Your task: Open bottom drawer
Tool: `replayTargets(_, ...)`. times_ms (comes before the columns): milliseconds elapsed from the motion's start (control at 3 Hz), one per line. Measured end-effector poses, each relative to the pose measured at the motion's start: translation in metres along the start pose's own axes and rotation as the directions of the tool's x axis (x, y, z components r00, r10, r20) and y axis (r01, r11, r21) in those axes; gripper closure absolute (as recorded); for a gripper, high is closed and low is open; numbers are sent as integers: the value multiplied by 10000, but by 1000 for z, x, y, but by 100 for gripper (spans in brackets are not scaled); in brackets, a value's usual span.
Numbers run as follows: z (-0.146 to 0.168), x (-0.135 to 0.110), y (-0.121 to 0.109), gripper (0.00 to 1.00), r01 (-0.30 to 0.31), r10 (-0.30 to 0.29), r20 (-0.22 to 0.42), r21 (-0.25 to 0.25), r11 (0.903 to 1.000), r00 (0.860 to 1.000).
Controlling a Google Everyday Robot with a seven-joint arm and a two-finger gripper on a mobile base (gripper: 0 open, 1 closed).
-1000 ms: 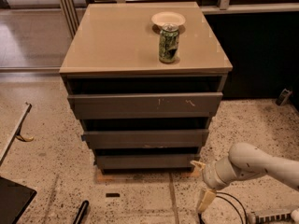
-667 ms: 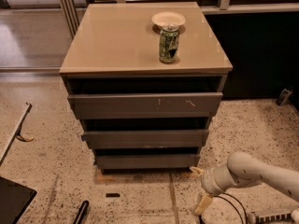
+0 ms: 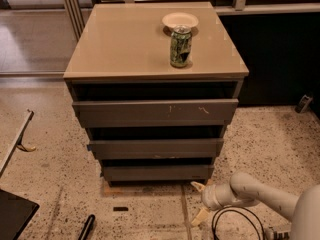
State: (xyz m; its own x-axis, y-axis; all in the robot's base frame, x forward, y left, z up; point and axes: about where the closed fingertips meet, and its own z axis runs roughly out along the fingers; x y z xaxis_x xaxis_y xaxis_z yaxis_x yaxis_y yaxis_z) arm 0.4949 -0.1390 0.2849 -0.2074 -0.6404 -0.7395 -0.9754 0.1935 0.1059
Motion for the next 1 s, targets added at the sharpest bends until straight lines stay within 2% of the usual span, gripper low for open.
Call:
replayTargets(333,38,-2,-17,0,-421,402,825,216,9989,9958)
replayTargets(667,38,-2,-17,0,-422,403,824,217,9989,9958)
replayTargets(1000,39,-2,-23,0,-650,608,708,592,9961,9956)
